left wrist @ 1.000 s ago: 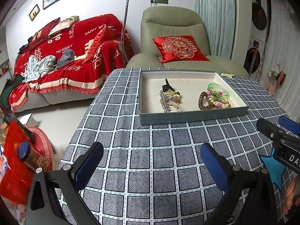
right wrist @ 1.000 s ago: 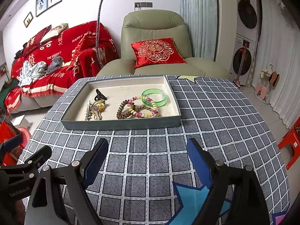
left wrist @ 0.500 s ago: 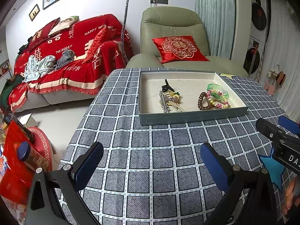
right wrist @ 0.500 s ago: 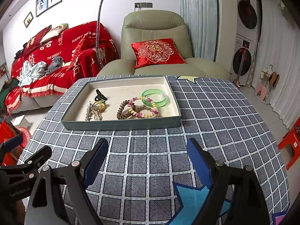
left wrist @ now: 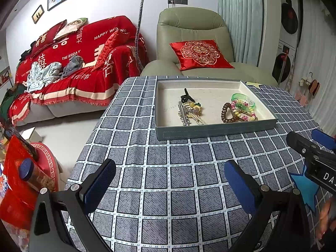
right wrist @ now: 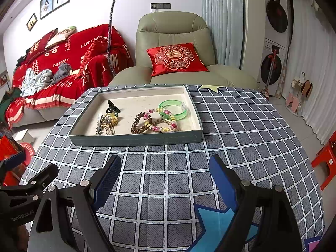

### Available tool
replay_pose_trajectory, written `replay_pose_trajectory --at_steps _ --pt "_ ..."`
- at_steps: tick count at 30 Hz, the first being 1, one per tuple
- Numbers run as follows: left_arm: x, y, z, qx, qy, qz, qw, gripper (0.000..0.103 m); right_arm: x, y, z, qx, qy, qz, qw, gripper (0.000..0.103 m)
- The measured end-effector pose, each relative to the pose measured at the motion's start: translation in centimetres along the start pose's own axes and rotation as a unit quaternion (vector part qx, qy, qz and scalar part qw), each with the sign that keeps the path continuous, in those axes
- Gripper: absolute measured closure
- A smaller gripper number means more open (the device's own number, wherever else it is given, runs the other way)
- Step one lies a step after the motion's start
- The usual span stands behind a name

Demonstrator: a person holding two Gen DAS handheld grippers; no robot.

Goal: Organize jewelry

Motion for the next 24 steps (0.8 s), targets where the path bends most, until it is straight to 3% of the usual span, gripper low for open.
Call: replay_pose_trajectory --at_steps 24 --pt "-0.02 -0.08 -0.29 -0.002 -0.002 0.000 1.0000 0.000 -0.04 -0.25 -0.73 0.000 0.003 -0.002 1.000 0.015"
Point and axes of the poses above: each gripper's, at about its wrist camera, not at the fingertips, and x roughly the way its jaws point, z to its right, y to its top, the point moved 9 cm from there along x, roughly the way its jaws point, and after that the axes turned 8 degrees about -x, right-handed, at the moved point
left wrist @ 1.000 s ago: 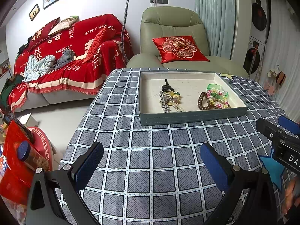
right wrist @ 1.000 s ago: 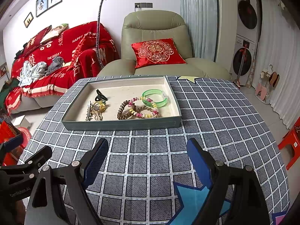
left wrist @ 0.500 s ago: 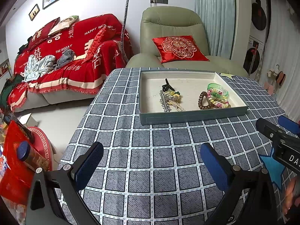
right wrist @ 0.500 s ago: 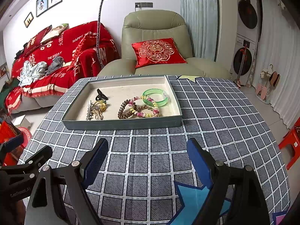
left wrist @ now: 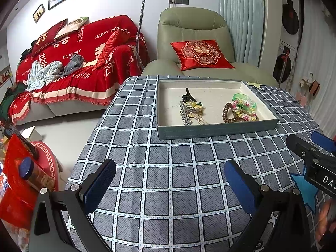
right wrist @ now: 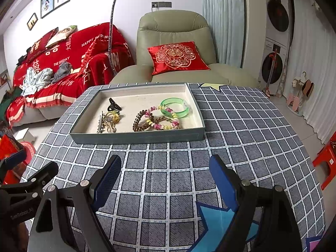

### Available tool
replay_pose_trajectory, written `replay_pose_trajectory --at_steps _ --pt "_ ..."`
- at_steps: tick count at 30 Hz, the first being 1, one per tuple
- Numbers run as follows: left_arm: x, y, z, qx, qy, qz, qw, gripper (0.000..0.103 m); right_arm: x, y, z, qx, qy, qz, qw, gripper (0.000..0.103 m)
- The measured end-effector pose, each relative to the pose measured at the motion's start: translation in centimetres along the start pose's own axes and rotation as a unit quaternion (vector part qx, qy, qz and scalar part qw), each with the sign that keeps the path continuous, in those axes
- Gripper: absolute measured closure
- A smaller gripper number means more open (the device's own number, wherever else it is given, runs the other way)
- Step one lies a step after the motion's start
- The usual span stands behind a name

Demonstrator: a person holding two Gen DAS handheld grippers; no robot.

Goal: Organize jewelry

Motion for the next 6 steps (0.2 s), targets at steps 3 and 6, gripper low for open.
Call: replay_pose_trajectory --at_steps 3,6 --pt "-0.09 0.04 -0.06 0.003 -0.002 0.001 1.0000 0.000 0.19 -0.16 -0.13 0.001 0.001 -0.001 1.000 0.015" --pt "-0.14 0.02 0.08 0.004 -0.004 -0.001 1.0000 0.000 0.41 -0.34 -0.06 0.002 0.001 -0.003 1.000 0.015"
Point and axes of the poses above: each gripper's, at about its wrist camera, not at the fingertips, and x roughly the way its jaws point, z to its right, y to its top, the point moved 9 cm from there along x, roughly the way its jaws point, and after that the axes turned 8 degrees about -x, right-handed, at the moved point
